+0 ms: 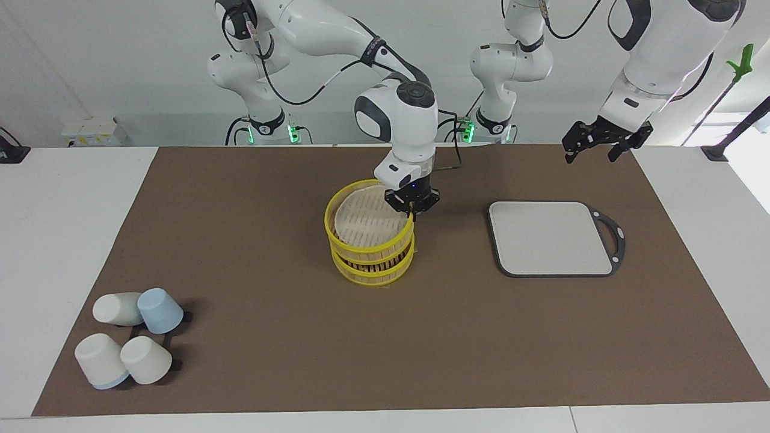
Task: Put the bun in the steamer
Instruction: 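Release the bun and withdraw the left gripper while the right gripper returns the lid, then lower the lid onto the steamer with the right gripper and release it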
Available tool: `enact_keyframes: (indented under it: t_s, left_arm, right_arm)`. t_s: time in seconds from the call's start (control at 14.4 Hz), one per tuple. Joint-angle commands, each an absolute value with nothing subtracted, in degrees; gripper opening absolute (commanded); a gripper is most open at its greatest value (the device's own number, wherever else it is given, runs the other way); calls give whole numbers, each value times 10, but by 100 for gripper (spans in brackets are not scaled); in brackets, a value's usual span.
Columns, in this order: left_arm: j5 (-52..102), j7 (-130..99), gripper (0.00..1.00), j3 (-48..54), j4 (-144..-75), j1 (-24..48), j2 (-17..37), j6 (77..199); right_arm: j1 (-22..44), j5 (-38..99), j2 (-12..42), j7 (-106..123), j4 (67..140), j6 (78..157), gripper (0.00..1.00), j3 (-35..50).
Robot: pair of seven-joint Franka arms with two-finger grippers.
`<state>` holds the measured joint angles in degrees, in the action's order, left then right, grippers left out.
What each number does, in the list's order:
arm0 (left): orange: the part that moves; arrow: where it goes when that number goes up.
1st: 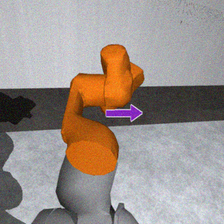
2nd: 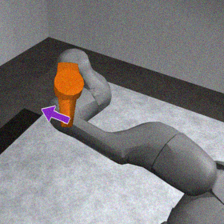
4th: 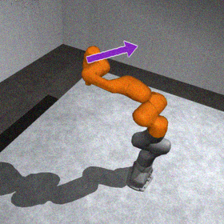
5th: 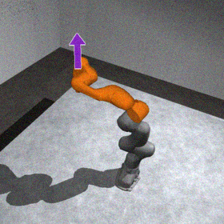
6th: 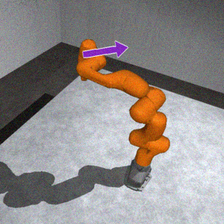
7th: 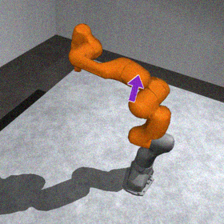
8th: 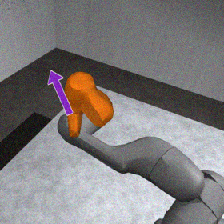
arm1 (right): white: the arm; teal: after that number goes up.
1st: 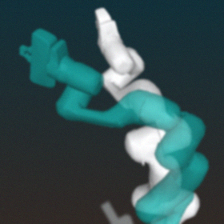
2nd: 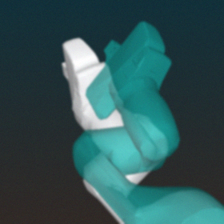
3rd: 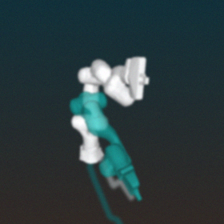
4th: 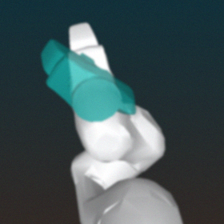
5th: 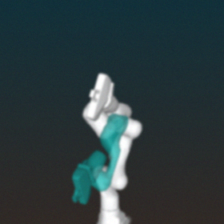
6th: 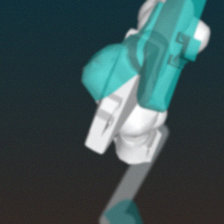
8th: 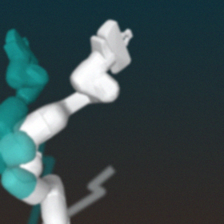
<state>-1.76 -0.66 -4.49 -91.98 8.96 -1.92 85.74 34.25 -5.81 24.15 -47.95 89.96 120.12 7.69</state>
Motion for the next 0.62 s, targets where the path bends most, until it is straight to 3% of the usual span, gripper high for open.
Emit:
enact_keyframes:
  t_s: [0.0,0.56]
  left_arm:
    - [-39,4,100,-44,-878,89,-11,817]
    - [25,5,100,-45,-860,75,-1,826]
  right_arm:
    - [337,-67,242,-483,902,1224,0,79]
    - [334,-75,257,-464,897,1245,0,79]
